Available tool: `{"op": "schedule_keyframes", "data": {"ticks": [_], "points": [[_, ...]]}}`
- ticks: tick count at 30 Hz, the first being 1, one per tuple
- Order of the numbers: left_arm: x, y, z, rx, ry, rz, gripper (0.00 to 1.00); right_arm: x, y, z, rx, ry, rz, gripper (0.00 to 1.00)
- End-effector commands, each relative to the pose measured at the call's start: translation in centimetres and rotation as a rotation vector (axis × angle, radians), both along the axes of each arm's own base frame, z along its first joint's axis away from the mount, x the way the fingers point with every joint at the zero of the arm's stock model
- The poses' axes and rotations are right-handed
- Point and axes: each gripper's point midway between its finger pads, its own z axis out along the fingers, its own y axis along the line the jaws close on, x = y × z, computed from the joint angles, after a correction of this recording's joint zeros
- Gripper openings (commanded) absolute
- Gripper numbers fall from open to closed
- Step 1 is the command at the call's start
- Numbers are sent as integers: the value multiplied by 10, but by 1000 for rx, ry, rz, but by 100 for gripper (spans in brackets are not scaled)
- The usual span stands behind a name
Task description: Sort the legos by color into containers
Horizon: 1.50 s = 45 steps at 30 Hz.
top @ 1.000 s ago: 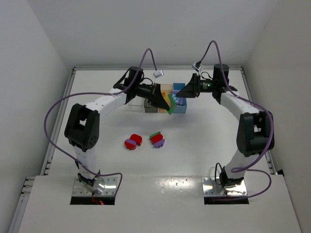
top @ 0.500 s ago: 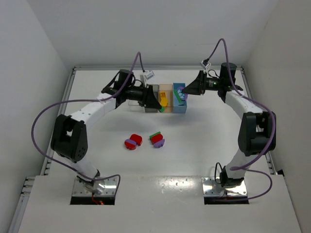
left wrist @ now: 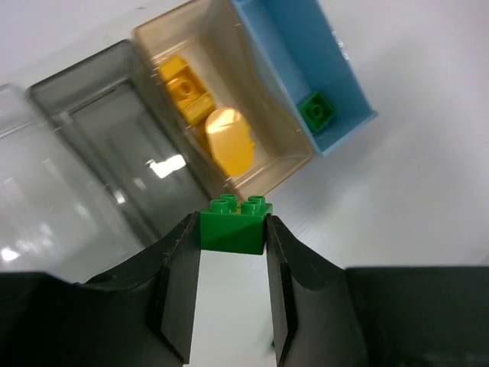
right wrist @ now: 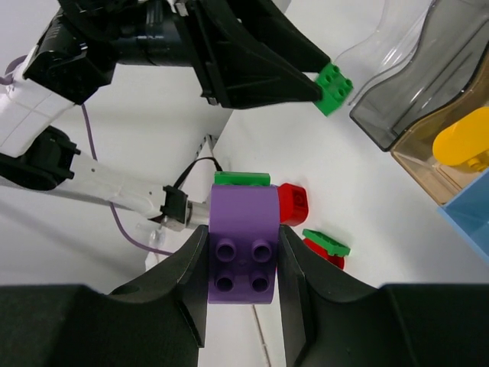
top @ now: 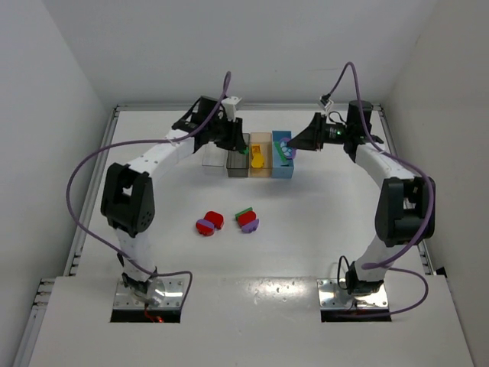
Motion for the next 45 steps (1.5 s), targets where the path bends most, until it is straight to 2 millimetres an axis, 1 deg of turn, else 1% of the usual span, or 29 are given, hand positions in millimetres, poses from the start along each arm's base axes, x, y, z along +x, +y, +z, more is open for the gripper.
{"op": "schedule_keyframes", "data": {"ticks": [1, 2, 3, 5, 6, 7, 8, 10, 11, 13, 15, 17, 18, 19, 20, 21, 25, 27, 28, 30, 32, 33, 34, 35, 36, 38, 39, 44, 45], "points": [[0, -48, 15, -111, -11, -140, 17, -1, -11, 18, -9, -93, -18, 0], [5, -54, 16, -129, -11, -148, 17, -5, -11, 17, -9, -81, -18, 0], [5, -67, 25, -156, -29, -189, 17, -3, -14, 17, -12, -89, -26, 0], [11, -82, 17, -180, -26, -218, 17, -5, -18, 17, -13, -83, -35, 0], [15, -91, 25, -196, -39, -224, 17, -7, -21, 16, -13, -80, -44, 0], [13, -103, 26, -206, -39, -253, 17, -6, -25, 16, -13, -80, -55, 0], [18, -106, 24, -212, -33, -248, 17, -8, -25, 18, -13, -83, -55, 0], [19, -125, 17, -213, -33, -277, 17, -9, -31, 17, -17, -84, -72, 0], [22, -127, 15, -216, -39, -277, 17, -11, -32, 15, -24, -82, -79, 0], [17, -142, 0, -212, -10, -295, 20, -13, -35, 14, -24, -71, -90, 0], [19, -148, -5, -212, -3, -292, 25, -13, -43, 14, -28, -72, -109, 0], [18, -152, -25, -193, 26, -289, 37, -16, -46, 10, -30, -63, -117, 0], [20, -154, -26, -194, 24, -289, 43, -17, -46, 13, -31, -74, -117, 0], [22, -153, -37, -182, 38, -280, 53, -15, -50, 12, -36, -73, -134, 0], [23, -154, -34, -185, 30, -281, 58, -15, -50, 11, -38, -70, -133, 0], [21, -158, -40, -177, 38, -281, 63, -16, -50, 10, -40, -64, -132, 0], [23, -158, -37, -176, 23, -287, 70, -15, -53, 10, -40, -64, -141, 0], [26, -155, -19, -199, -8, -292, 71, -15, -53, 10, -40, -64, -141, 0], [16, -161, -7, -242, -10, -354, 71, -14, -53, 6, -40, -54, -141, 0], [13, -149, 19, -336, -16, -372, 71, -14, -53, 6, -40, -54, -141, 0], [-5, -146, 42, -433, -7, -456, 71, -12, -54, 3, -40, -52, -141, 0], [-8, -146, 63, -504, -24, -471, 71, -13, -53, 5, -35, -62, -132, 0], [-15, -139, 71, -543, -10, -484, 71, -11, -53, 1, -34, -50, -131, 0], [-30, -139, 80, -587, 13, -552, 71, -12, -53, 1, -31, -39, -133, 0], [-31, -137, 90, -626, -21, -587, 71, -9, -53, -1, -31, -42, -133, 0], [-52, -134, 100, -681, 55, -637, 71, -7, -53, -2, -23, -36, -125, 0], [-56, -134, 104, -705, 60, -657, 71, -7, -50, 0, -16, -30, -119, 0], [-93, -137, 100, -744, 143, -774, 72, -4, -46, 7, 7, -29, -99, 0], [-95, -137, 101, -755, 144, -775, 72, -3, -46, 8, 10, -29, -100, 0]]}}
